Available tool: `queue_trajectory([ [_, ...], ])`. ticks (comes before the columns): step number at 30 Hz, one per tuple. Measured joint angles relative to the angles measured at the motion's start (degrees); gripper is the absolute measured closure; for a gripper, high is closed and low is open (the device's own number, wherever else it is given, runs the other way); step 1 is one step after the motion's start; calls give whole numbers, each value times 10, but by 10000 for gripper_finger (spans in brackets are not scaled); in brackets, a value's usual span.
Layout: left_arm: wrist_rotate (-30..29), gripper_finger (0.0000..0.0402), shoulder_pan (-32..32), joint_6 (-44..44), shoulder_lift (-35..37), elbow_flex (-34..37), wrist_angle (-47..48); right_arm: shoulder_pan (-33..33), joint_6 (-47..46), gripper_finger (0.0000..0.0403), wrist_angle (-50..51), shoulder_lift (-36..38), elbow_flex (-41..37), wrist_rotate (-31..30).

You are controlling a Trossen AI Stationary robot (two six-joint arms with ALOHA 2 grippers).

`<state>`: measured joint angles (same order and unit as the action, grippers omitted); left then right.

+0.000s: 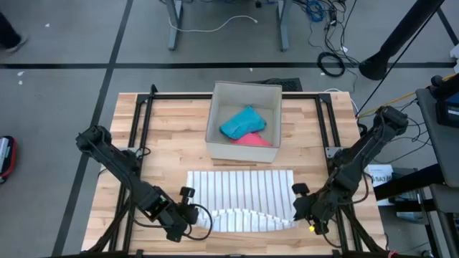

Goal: Fold towel
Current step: Fold the white towel

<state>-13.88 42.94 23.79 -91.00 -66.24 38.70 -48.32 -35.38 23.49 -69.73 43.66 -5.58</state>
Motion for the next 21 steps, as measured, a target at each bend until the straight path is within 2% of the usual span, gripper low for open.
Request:
queue_trajectory([
  [4, 21, 400, 2, 25, 0, 42, -57, -7, 0, 403, -84, -20, -27, 0],
  [8, 21, 400, 8, 25, 0, 52, -78, -13, 22, 403, -120, -45, -27, -1],
  [14, -40, 399, 45, -37, 0, 52, -110, -26, 102, 403, -137, -66, -27, -36],
  [21, -41, 399, 60, 12, 0, 52, -176, -43, 96, 390, -184, -89, -27, 53],
])
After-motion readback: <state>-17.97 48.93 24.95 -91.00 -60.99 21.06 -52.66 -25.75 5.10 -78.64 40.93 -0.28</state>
